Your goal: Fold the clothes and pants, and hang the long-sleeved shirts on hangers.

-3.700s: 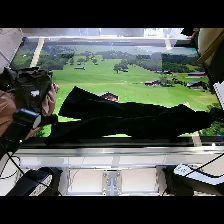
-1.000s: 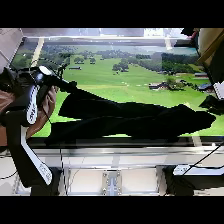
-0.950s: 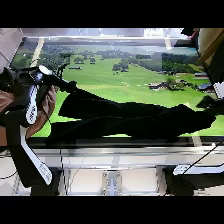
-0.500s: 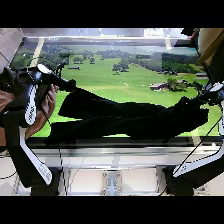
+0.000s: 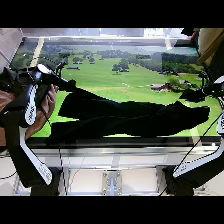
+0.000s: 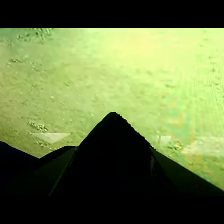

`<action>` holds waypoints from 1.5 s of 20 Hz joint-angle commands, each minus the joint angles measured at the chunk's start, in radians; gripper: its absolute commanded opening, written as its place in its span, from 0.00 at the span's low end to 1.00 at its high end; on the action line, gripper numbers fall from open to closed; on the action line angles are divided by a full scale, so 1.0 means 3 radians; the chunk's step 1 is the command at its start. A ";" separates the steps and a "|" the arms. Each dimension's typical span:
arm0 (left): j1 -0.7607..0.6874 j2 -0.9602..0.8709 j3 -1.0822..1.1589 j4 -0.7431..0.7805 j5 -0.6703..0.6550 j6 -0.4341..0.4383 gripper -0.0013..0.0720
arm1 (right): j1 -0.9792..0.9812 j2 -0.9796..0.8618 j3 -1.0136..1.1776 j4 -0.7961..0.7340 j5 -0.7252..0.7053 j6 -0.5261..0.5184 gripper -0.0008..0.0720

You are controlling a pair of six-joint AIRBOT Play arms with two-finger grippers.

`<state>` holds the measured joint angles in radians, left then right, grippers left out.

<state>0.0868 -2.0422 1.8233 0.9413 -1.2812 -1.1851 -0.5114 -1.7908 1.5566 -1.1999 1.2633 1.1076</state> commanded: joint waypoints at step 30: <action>0.0120 0.0272 0.0003 0.0010 0.0220 -0.0191 0.02 | -0.0004 -0.0490 0.0811 0.0056 0.0819 -0.0179 0.62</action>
<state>0.1295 -1.9583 1.8233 0.9428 -1.2190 -1.2415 -0.5114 -1.9121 1.7885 -1.1473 1.5101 1.0660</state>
